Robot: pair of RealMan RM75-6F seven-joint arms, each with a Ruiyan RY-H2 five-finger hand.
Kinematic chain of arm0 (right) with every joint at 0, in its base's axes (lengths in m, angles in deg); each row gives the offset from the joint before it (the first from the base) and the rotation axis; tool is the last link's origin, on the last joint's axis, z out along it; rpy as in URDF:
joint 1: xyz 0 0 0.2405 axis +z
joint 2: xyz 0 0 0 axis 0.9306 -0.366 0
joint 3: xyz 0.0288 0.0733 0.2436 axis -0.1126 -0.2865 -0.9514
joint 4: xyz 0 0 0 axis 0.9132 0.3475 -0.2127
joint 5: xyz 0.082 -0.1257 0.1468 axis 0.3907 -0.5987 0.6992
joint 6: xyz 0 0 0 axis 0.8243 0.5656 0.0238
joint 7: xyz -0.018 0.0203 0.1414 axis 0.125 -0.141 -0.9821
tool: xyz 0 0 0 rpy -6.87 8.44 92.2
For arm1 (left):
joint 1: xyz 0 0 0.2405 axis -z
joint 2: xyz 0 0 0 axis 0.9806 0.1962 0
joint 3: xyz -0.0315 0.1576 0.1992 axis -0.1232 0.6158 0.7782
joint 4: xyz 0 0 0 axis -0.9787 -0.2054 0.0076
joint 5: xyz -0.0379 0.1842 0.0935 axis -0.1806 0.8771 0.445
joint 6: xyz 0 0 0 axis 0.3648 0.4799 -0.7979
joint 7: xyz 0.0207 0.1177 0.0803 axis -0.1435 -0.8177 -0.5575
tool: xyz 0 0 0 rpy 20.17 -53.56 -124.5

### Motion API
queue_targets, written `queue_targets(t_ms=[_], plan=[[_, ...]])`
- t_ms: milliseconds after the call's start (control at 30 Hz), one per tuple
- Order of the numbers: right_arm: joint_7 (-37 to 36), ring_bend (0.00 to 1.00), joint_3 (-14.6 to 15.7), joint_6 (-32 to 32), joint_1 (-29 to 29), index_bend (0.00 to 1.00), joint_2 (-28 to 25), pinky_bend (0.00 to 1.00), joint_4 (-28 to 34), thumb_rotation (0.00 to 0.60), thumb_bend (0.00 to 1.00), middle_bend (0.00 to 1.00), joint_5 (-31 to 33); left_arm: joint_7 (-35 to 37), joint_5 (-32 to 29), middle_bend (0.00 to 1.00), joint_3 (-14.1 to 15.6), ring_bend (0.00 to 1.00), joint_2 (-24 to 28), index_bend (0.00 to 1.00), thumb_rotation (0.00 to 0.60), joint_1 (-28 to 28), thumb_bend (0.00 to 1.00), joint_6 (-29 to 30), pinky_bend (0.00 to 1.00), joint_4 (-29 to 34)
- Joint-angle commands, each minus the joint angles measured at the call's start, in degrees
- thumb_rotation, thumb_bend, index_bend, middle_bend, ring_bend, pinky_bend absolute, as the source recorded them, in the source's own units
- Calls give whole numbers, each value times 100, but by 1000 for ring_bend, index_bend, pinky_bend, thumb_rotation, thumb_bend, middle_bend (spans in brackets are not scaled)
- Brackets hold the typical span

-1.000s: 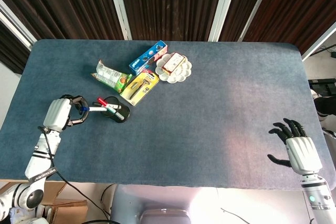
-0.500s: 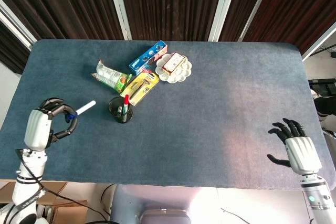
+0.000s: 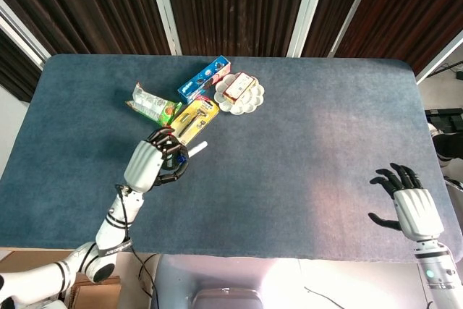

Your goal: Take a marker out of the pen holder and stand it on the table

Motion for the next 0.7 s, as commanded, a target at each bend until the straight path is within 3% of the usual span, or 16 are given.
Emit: queue_targets(t_ms=[33, 300, 400, 500, 600, 700], plan=[[0, 149, -1, -4, -2, 458, 2, 231, -3, 600, 209, 340, 0, -194, -356, 658, -197, 399, -636, 632, 600, 447, 512, -453, 231, -907], [32, 150, -3, 4, 1, 458, -2, 231, 16, 600, 209, 340, 9, -357, -796, 619, -337, 361, -1307, 591, 600, 754, 480, -651, 205, -2298], [36, 150, 4, -1, -7, 458, -2, 233, 16, 600, 209, 340, 9, -561, -970, 510, -315, 260, -1377, 467, 600, 767, 422, -822, 167, -2372], [38, 150, -4, 6, -1, 458, -4, 234, 20, 600, 209, 340, 16, -1001, -1193, 320, -239, 102, -1276, 250, 600, 701, 370, -1106, 97, -2087], [36, 149, -4, 8, -2, 458, -7, 233, 27, 600, 209, 340, 20, -1375, -1381, 151, -142, 8, -974, 69, 600, 561, 341, -1319, 43, -1437], [34, 150, -6, 9, -1, 458, -8, 233, 26, 600, 209, 340, 21, -1521, -1470, 70, -58, 0, -466, 0, 600, 365, 326, -1366, 8, -535]])
